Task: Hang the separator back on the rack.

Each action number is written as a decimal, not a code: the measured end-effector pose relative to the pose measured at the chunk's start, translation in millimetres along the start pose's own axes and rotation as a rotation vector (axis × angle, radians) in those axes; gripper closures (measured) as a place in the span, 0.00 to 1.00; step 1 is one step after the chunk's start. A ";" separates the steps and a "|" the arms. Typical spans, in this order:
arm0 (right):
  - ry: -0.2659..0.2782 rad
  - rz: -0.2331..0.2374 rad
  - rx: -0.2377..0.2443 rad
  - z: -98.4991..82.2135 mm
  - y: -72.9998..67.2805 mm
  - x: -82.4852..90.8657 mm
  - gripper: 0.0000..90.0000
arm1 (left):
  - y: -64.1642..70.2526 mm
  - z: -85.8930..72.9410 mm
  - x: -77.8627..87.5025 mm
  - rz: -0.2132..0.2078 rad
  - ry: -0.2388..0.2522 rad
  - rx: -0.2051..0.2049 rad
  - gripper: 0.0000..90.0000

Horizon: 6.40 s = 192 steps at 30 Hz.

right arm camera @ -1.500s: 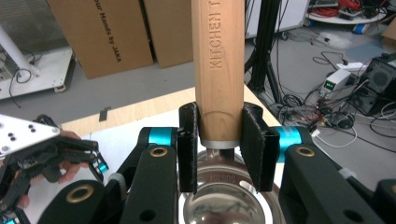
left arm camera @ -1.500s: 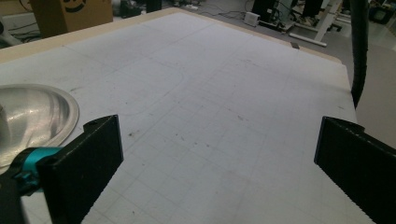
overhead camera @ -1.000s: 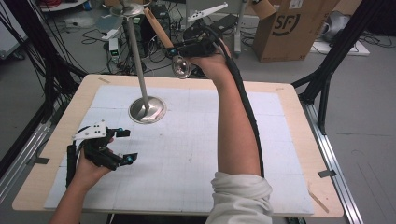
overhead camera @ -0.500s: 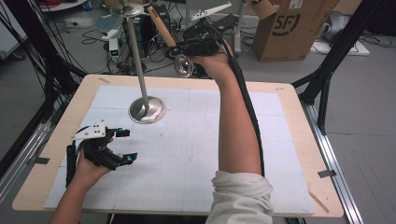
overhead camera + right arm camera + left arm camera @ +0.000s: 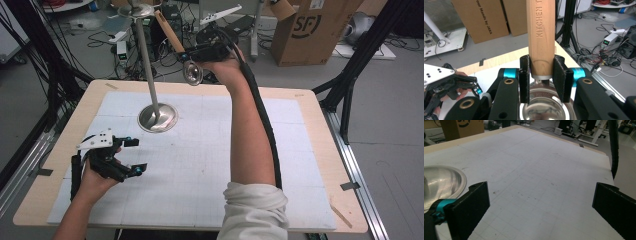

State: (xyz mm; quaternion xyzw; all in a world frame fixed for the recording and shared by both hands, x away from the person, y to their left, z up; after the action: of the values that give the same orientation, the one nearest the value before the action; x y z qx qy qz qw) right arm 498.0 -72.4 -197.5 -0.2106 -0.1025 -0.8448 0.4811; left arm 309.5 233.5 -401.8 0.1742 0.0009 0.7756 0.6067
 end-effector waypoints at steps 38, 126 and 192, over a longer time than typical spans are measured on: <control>-0.057 0.038 0.036 4.8 -18.4 -41.7 0.77 | -0.5 0.7 1.3 0.000 0.009 -0.004 0.02; -0.056 -0.146 0.059 -91.4 -44.5 76.8 0.35 | 4.9 1.7 -4.7 -0.002 -0.031 -0.013 0.02; 0.023 -0.176 -0.142 -267.8 -53.9 113.4 0.20 | 5.0 -2.6 -15.9 -0.013 -0.066 -0.004 0.02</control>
State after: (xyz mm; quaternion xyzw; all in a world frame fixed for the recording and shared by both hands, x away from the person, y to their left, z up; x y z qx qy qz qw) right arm 332.1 -232.5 -382.8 -0.2248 -0.0550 -0.8912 0.3902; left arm 307.3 217.8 -407.4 0.1985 -0.0193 0.7656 0.6116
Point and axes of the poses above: each handheld gripper's, and its own axes: x roughly backward along the jaws, z roughly out of its top, y roughly to its right, the point moved 1 cm from there along -x, roughly forward along the jaws, and after that the axes turned 11 degrees about -z, right-handed, at the moved point
